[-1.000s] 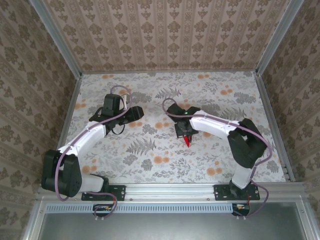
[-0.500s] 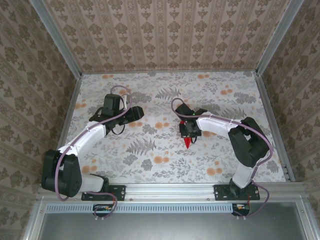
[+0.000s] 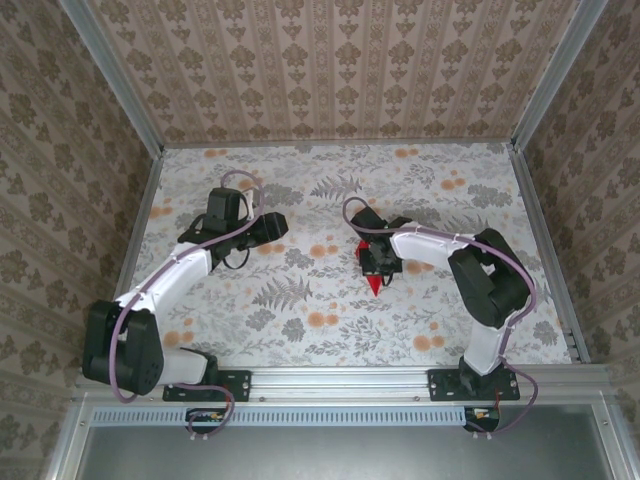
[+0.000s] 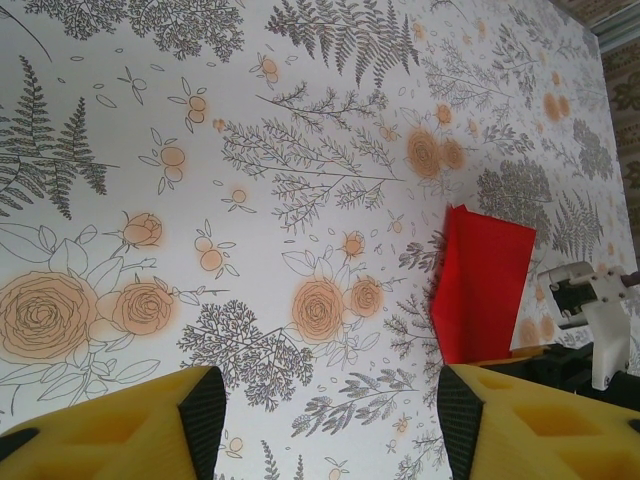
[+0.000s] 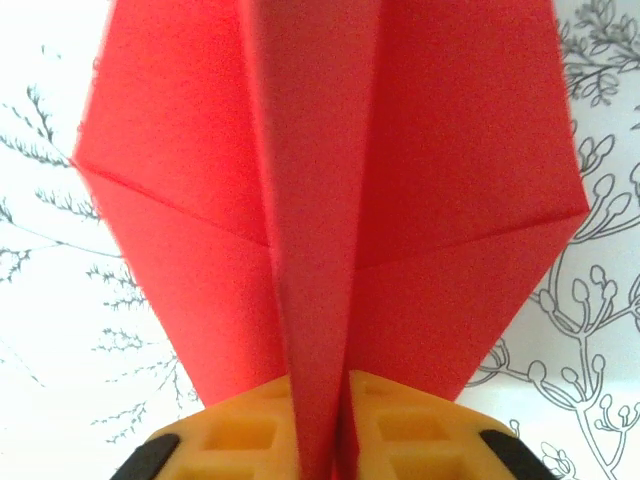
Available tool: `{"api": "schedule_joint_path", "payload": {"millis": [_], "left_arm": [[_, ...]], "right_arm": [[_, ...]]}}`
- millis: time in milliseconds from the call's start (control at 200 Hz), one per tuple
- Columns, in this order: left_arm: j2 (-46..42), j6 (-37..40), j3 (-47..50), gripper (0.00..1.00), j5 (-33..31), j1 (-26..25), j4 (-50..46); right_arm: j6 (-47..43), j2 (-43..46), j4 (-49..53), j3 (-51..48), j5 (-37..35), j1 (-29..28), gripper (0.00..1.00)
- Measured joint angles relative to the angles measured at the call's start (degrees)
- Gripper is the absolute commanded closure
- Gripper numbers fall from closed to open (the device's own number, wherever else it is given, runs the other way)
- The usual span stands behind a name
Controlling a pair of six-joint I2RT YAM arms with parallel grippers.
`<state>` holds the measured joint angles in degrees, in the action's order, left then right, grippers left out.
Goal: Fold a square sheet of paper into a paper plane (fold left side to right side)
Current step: Pick up the paper plane at the center of the table, then place the paper plane at the center of the table.
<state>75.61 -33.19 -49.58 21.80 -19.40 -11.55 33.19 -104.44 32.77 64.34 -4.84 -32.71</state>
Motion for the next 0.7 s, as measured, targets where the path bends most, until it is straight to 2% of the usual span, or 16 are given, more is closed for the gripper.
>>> {"api": "schedule_joint_path", "payload": {"millis": [160, 440, 575, 700], "left_arm": [[-2.6, 2.4, -0.1, 0.27, 0.0, 0.0, -0.1], [-10.5, 8.9, -0.3, 0.0, -2.3, 0.1, 0.0], [-12.9, 10.7, -0.3, 0.0, -3.9, 0.6, 0.0], [-13.6, 11.4, -0.3, 0.0, -5.2, 0.7, -0.2]], "right_arm": [[-0.8, -2.3, 0.9, 5.7, 0.9, 2.9, 0.92], [-4.5, -11.5, 4.6, 21.3, 0.7, 9.5, 0.91], [-6.3, -16.9, 7.2, 28.0, 0.3, 11.1, 0.9], [-7.2, -19.3, 8.6, 29.7, 0.4, 11.5, 0.88]]}}
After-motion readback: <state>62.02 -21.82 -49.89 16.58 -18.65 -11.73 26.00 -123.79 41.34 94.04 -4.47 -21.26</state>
